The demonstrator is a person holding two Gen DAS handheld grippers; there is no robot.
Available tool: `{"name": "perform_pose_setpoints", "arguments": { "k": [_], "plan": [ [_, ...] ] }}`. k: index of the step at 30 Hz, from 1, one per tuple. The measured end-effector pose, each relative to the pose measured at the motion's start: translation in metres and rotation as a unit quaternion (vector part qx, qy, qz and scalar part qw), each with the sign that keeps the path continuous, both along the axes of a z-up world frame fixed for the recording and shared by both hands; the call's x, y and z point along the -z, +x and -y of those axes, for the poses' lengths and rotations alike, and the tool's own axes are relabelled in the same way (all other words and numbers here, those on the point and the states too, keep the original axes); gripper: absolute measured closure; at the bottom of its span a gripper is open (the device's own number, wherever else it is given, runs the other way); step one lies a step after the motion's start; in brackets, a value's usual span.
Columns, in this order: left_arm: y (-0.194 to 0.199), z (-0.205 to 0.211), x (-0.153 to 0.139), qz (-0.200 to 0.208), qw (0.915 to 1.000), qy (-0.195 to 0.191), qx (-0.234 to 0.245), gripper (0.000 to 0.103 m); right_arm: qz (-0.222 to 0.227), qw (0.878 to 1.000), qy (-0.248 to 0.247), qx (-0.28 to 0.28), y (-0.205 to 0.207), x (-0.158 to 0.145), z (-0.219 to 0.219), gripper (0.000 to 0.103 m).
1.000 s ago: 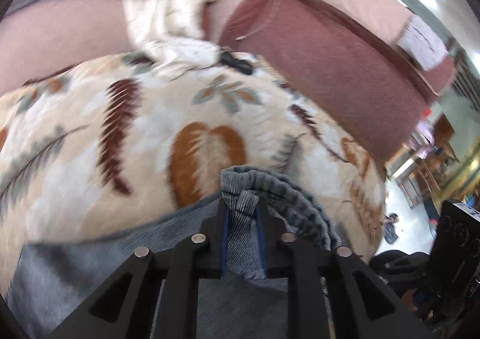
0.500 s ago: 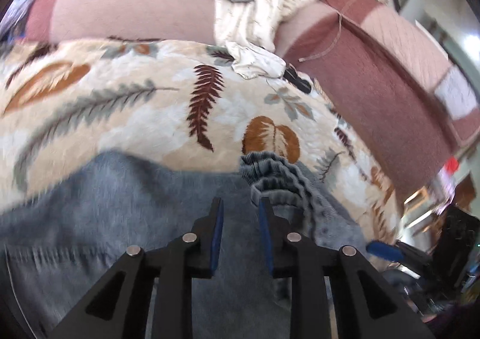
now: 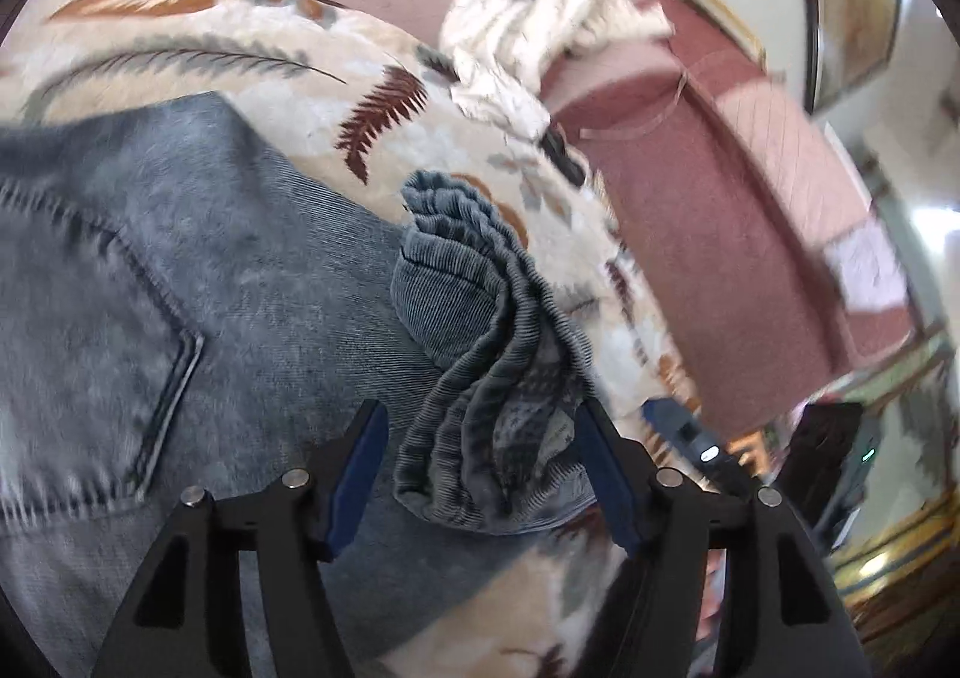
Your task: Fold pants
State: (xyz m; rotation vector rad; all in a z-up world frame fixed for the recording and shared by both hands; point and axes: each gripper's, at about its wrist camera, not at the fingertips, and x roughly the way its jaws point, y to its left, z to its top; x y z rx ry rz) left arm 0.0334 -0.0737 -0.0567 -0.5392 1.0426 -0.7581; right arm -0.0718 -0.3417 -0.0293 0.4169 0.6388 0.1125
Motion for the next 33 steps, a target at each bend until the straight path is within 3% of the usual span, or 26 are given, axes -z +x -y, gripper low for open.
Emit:
{"name": "perform_pose_setpoints", "arguments": {
  "k": [7, 14, 18, 19, 20, 21, 23, 33],
  "plan": [
    [-0.027, 0.0, 0.005, -0.001, 0.9999, 0.005, 0.01, 0.037, -0.008, 1.0, 0.001, 0.002, 0.003, 0.004, -0.001, 0.044],
    [-0.018, 0.016, 0.005, 0.028, 0.9994, 0.019, -0.007, 0.03, -0.016, 1.0, -0.002, -0.001, 0.005, 0.006, -0.003, 0.044],
    [-0.02, 0.037, 0.015, 0.025, 0.998, 0.053, 0.025, 0.03, -0.017, 1.0, 0.006, 0.004, 0.005, 0.006, 0.0, 0.044],
    [-0.023, 0.04, 0.015, 0.035, 0.9969, 0.066, 0.023, 0.035, -0.019, 1.0, 0.009, 0.006, 0.006, 0.007, 0.0, 0.044],
    [-0.026, 0.041, 0.014, 0.045, 0.9961, 0.072, 0.023, 0.057, -0.02, 1.0, 0.01, 0.007, 0.006, 0.008, 0.001, 0.044],
    [-0.026, 0.041, 0.014, 0.043, 0.9962, 0.072, 0.024, 0.068, -0.022, 1.0, 0.013, 0.008, 0.006, 0.008, 0.002, 0.044],
    [-0.024, 0.037, 0.016, 0.025, 0.9968, 0.075, 0.013, 0.081, -0.025, 0.999, 0.023, 0.01, 0.007, 0.01, 0.005, 0.044],
    [-0.04, 0.019, -0.005, -0.006, 0.9999, -0.009, 0.011, 0.085, -0.02, 0.999, 0.024, 0.013, 0.005, 0.009, 0.004, 0.044]
  ]
}}
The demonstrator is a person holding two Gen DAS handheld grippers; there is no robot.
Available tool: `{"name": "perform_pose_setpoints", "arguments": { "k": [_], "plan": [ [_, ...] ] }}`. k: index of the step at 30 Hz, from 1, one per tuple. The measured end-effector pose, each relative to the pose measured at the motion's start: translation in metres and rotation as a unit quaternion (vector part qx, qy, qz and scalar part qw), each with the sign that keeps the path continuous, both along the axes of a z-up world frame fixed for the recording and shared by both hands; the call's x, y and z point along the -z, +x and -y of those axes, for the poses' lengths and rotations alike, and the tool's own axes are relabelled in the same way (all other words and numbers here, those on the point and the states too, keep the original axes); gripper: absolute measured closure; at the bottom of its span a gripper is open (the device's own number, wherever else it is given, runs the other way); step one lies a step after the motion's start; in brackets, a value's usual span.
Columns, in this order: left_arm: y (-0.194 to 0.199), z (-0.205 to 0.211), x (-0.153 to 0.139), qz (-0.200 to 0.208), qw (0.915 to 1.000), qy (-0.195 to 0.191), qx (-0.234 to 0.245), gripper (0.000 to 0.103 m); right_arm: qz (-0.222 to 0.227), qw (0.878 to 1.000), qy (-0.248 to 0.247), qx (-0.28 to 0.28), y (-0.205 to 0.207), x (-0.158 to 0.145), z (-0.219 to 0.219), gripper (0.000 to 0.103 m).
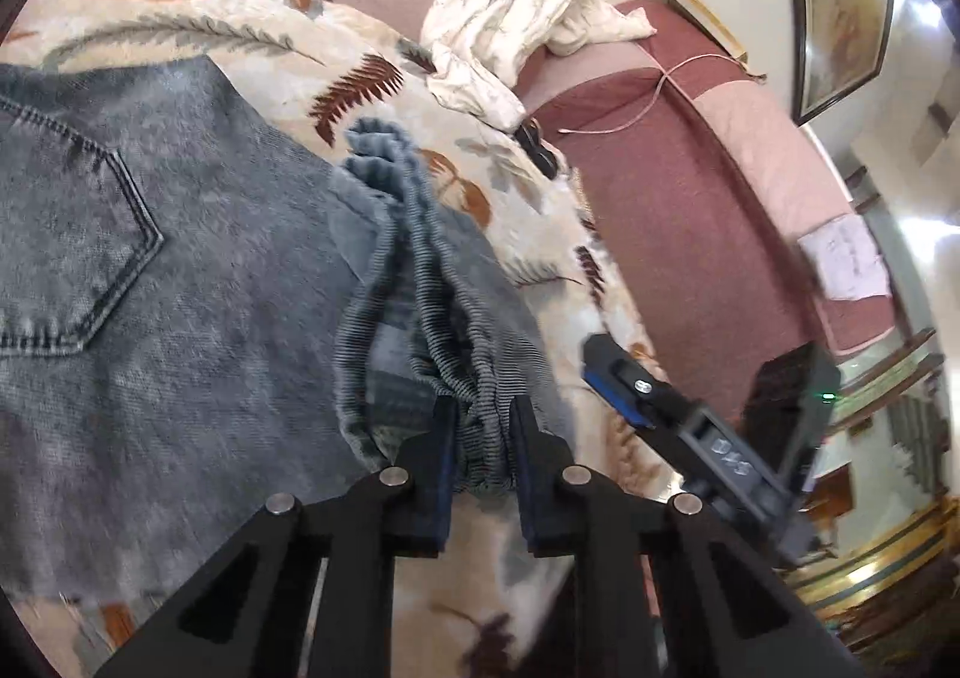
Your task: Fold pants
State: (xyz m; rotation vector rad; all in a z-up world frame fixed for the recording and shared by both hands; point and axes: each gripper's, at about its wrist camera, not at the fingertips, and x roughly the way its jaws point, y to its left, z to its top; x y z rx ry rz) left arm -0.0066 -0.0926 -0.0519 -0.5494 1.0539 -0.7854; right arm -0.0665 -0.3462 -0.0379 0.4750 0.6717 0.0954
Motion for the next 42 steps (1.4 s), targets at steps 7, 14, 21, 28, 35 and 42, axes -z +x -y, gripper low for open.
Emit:
{"name": "perform_pose_setpoints", "arguments": {
  "k": [7, 14, 21, 28, 35, 42],
  "plan": [
    [0.005, -0.022, 0.014, -0.07, 0.9963, 0.042, -0.026, 0.076, 0.017, 0.998, -0.032, -0.042, -0.001, -0.005, -0.02, 0.044],
    [0.022, -0.039, -0.035, 0.011, 0.9922, 0.081, -0.094, 0.048, -0.016, 0.993, -0.077, -0.09, 0.006, 0.007, -0.048, 0.044],
    [0.053, 0.012, -0.044, 0.09, 0.973, 0.191, -0.093, 0.044, -0.081, 0.98, -0.14, -0.116, 0.016, 0.034, -0.069, 0.042],
    [0.074, 0.038, 0.005, 0.111, 0.9123, 0.388, -0.073, 0.041, -0.076, 0.981, -0.136, -0.117, 0.012, 0.033, -0.068, 0.041],
    [0.095, 0.024, 0.022, 0.112, 0.9099, 0.391, -0.082, 0.026, -0.037, 0.981, -0.151, -0.117, 0.008, 0.019, -0.075, 0.041],
    [0.099, 0.033, 0.02, 0.124, 0.901, 0.408, -0.079, 0.026, -0.008, 0.972, -0.183, -0.149, 0.003, 0.017, -0.097, 0.041]
  ]
}}
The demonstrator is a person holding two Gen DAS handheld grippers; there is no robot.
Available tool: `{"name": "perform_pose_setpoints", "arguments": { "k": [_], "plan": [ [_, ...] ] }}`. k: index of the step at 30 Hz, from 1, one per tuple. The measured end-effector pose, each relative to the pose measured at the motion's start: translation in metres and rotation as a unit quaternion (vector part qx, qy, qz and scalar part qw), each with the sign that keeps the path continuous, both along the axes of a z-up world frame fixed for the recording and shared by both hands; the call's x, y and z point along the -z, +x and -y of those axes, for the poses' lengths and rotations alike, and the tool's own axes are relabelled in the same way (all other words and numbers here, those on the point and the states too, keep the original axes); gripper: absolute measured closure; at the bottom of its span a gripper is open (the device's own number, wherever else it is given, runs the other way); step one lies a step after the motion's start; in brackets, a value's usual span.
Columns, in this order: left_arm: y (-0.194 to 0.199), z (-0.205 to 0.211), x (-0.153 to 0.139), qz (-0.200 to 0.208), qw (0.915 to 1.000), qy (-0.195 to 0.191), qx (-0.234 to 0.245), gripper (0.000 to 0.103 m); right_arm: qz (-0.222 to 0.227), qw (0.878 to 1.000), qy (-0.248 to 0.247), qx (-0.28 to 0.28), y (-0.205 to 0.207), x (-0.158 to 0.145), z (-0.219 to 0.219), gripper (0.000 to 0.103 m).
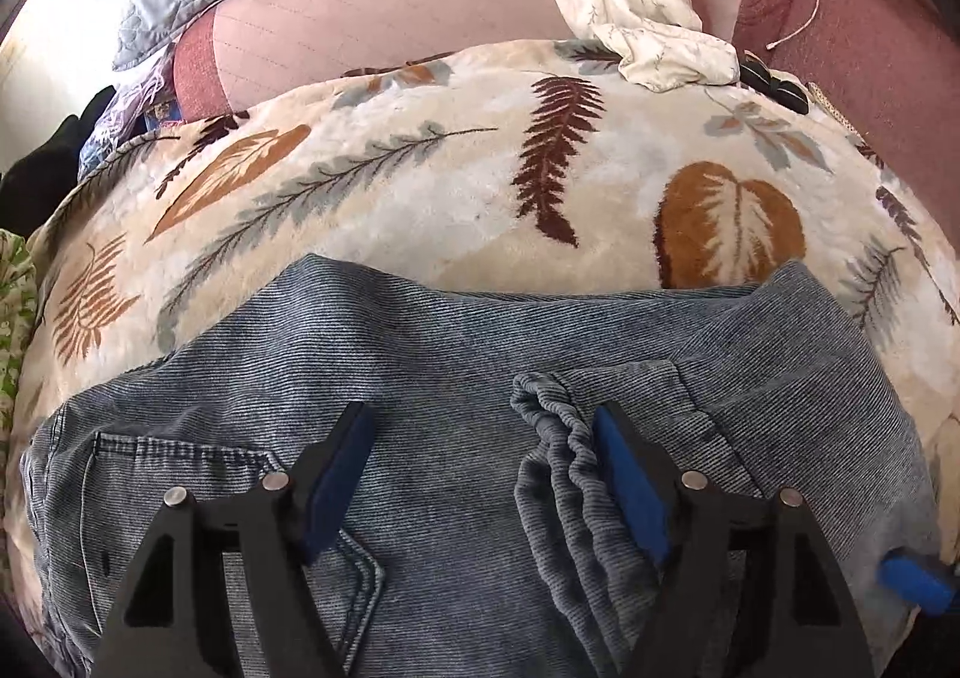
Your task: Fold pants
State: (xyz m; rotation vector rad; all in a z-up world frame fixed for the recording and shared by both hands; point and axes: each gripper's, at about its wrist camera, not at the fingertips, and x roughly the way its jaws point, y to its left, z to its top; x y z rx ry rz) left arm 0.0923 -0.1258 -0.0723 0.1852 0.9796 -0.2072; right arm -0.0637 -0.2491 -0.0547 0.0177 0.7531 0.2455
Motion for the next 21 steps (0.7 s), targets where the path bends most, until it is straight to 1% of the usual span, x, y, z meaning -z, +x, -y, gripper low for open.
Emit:
{"name": "perform_pose_setpoints", "arguments": {
  "k": [1, 5, 9, 11, 14, 19, 21],
  "plan": [
    [0.0, -0.002, -0.001, -0.003, 1.0, -0.007, -0.003, 0.026, -0.006, 1.0, -0.01, -0.004, 0.001, 0.003, -0.004, 0.041],
    [-0.001, -0.018, -0.008, -0.018, 0.9978, -0.058, -0.026, 0.026, -0.032, 0.999, -0.034, -0.011, 0.008, 0.017, -0.012, 0.041],
    [-0.017, -0.034, -0.021, -0.007, 0.996, -0.083, -0.032, 0.026, -0.032, 0.999, -0.037, -0.013, 0.008, 0.02, -0.012, 0.04],
    [-0.031, -0.044, -0.03, 0.004, 0.996, -0.083, -0.033, 0.026, -0.034, 0.999, -0.03, -0.011, 0.007, 0.021, -0.01, 0.04],
    [-0.051, -0.062, -0.038, 0.021, 0.9964, -0.072, -0.04, 0.026, -0.03, 0.999, -0.032, -0.012, 0.006, 0.017, -0.01, 0.04],
    [-0.08, -0.109, -0.049, 0.058, 0.9939, -0.06, -0.072, 0.026, 0.019, 0.999, -0.034, -0.015, -0.007, 0.003, -0.015, 0.04],
    [-0.089, -0.127, -0.05, 0.063, 0.9927, -0.055, -0.087, 0.026, 0.041, 0.998, -0.037, -0.02, -0.013, -0.002, -0.019, 0.04]
  ]
}}
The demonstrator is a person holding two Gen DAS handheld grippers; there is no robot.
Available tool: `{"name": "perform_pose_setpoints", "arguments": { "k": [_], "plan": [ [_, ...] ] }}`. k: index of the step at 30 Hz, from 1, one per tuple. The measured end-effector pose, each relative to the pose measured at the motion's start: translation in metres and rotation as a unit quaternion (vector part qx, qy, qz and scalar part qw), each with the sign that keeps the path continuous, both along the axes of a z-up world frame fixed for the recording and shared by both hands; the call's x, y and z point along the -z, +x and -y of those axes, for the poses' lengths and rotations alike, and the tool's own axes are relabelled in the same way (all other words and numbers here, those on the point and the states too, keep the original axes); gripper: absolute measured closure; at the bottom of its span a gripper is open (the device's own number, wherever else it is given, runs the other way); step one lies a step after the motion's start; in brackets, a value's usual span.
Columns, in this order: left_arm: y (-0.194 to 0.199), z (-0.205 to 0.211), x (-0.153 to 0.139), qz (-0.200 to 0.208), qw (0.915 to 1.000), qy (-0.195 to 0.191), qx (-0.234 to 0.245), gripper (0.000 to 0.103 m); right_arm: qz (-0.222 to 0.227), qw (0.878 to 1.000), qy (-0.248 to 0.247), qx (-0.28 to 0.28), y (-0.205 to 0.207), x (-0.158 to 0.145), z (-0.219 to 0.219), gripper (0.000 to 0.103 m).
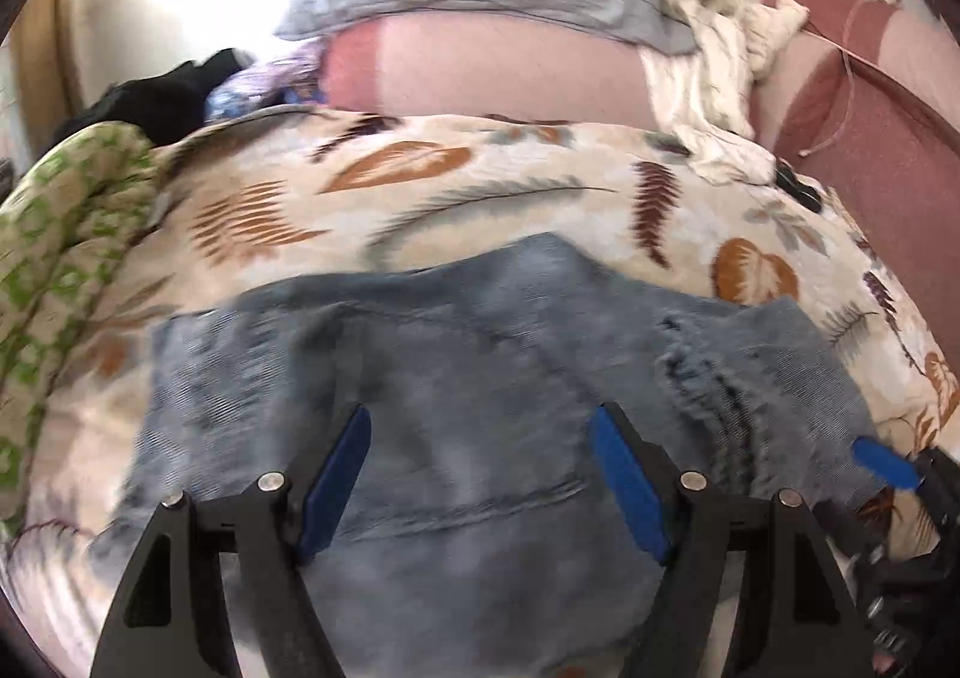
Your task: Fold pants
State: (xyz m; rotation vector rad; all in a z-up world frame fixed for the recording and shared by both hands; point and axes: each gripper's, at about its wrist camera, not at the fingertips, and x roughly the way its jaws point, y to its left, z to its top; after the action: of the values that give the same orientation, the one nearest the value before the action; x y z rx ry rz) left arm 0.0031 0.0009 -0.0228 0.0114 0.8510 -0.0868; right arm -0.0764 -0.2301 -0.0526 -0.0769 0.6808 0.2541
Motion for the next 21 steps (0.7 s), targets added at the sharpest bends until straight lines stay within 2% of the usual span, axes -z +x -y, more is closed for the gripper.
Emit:
{"name": "perform_pose_setpoints", "arguments": {
  "k": [4, 8, 10, 12, 15, 19, 21],
  "plan": [
    [-0.019, -0.032, 0.005, 0.002, 0.9993, 0.008, -0.035, 0.026, 0.007, 1.0, -0.021, -0.01, -0.002, 0.003, -0.012, 0.039],
    [-0.034, -0.055, 0.007, 0.013, 0.9978, 0.013, -0.064, 0.026, -0.013, 0.998, -0.052, -0.012, 0.004, 0.016, -0.022, 0.039],
    [-0.04, -0.065, 0.007, 0.019, 0.9967, 0.022, -0.076, 0.026, -0.016, 0.999, -0.043, -0.009, 0.005, 0.017, -0.019, 0.037],
    [-0.045, -0.077, 0.006, 0.028, 0.9951, 0.031, -0.089, 0.026, -0.025, 0.999, -0.031, 0.004, 0.008, 0.021, -0.012, 0.028],
    [-0.05, -0.095, 0.003, 0.045, 0.9921, 0.034, -0.112, 0.024, -0.034, 0.999, -0.019, 0.009, 0.011, 0.022, -0.007, 0.027],
    [-0.054, -0.119, -0.002, 0.072, 0.9862, 0.031, -0.146, 0.023, -0.019, 0.999, -0.032, 0.005, 0.004, 0.012, -0.011, 0.027],
    [-0.053, -0.129, -0.003, 0.075, 0.9841, 0.025, -0.159, 0.023, 0.012, 1.0, -0.019, 0.01, -0.003, -0.003, -0.01, 0.027]
  ]
}}
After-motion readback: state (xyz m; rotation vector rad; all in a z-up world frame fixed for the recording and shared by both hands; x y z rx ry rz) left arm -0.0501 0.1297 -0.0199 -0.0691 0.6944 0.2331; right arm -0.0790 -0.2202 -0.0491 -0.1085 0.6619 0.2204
